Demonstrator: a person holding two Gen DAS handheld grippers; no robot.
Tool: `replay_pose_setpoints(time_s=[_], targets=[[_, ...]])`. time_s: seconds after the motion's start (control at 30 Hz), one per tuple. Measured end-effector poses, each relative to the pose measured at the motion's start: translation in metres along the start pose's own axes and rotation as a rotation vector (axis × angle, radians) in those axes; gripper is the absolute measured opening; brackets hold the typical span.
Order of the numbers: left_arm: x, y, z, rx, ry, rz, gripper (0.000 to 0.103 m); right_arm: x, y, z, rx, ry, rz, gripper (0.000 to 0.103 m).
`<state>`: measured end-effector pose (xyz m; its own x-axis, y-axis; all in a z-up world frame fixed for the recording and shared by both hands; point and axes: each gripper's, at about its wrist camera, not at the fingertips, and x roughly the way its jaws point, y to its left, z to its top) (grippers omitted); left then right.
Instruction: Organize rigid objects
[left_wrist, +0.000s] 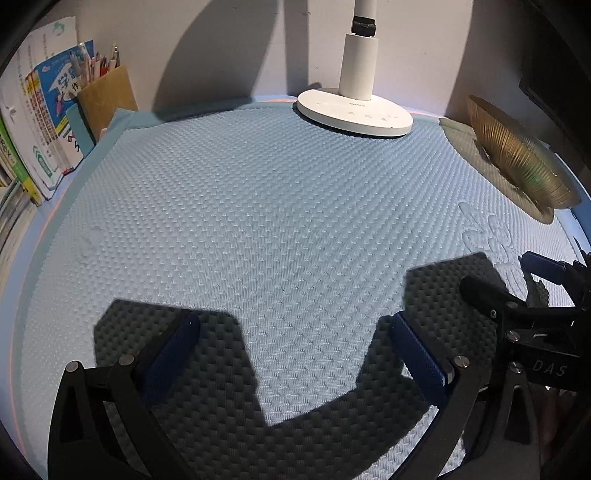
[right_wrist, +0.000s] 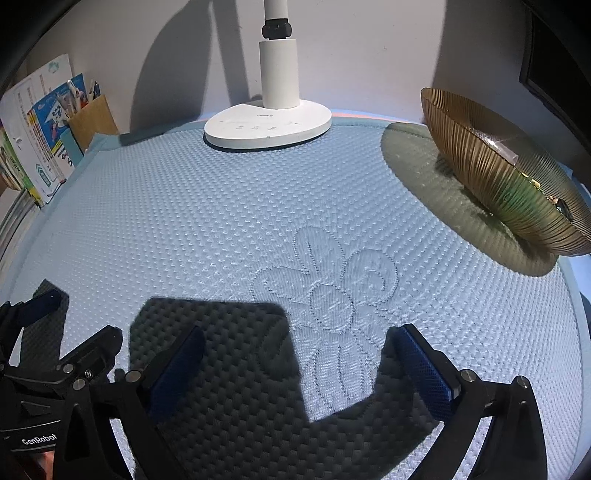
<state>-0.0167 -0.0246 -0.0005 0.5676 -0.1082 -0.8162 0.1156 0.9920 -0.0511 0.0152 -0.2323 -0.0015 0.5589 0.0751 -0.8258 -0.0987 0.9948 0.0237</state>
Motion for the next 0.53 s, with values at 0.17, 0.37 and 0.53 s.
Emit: replay_pose_setpoints(time_s=[0.17, 0.37, 0.53], targets=[[-0.0002, 0.0014, 0.0008, 0.000, -0.001, 0.000, 0.103, 0.0016, -0.0015, 0.0010, -0.001, 0.000, -0.010, 0.103], [-0.0003, 0.0024, 0.0017, 0.003, 0.005, -0.004, 0.103, 0.0008, -0.0019, 0.0003, 0.001, 0.000, -0.011, 0.103], [0.0003, 0.0018, 0.0028, 0.001, 0.003, -0.004, 0.103, 0.0007, -0.0018, 0.0011, 0.001, 0.000, -0.007, 0.103]])
